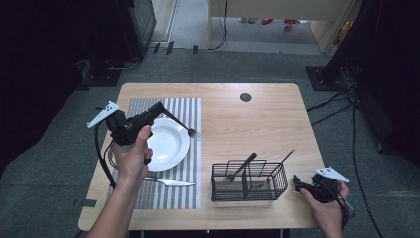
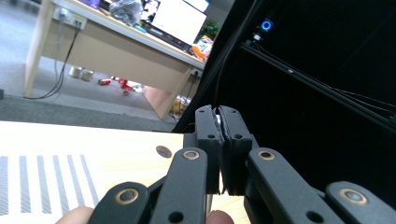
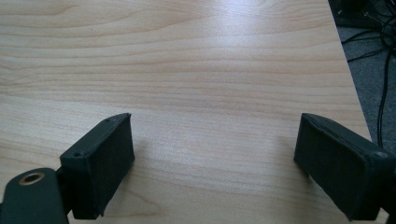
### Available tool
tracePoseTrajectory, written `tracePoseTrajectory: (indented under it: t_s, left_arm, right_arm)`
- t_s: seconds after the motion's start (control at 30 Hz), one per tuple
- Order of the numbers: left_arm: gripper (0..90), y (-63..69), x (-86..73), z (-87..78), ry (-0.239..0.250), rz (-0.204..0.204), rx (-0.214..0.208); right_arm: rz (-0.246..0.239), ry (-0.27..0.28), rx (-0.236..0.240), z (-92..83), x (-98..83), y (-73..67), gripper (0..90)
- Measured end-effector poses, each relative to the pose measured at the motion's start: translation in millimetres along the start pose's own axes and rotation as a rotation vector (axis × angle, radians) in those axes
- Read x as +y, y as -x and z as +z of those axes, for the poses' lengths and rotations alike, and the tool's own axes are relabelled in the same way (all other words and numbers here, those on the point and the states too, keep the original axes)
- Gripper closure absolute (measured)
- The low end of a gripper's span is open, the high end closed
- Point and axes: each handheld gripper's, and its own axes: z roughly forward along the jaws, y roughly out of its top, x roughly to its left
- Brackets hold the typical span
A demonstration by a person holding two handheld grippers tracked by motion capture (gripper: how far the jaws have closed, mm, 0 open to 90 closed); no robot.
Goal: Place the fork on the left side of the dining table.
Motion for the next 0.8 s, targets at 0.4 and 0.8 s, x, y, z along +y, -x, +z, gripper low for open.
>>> tracePoseTrajectory:
  t_s: [0.4, 0.8]
  left_arm:
    - [89.0, -38.5, -5.6, 19.2, 0.035, -0.025, 0.063]
    - [89.0, -75.3, -6.9, 39.8, 0.062, -0.127, 0.128]
  right_arm:
    - [-0.001, 0.000, 0.000, 0.1, 0.0, 0.0, 11.4]
    - [0.001, 0.000, 0.000, 0.1, 0.0, 0.0, 11.4]
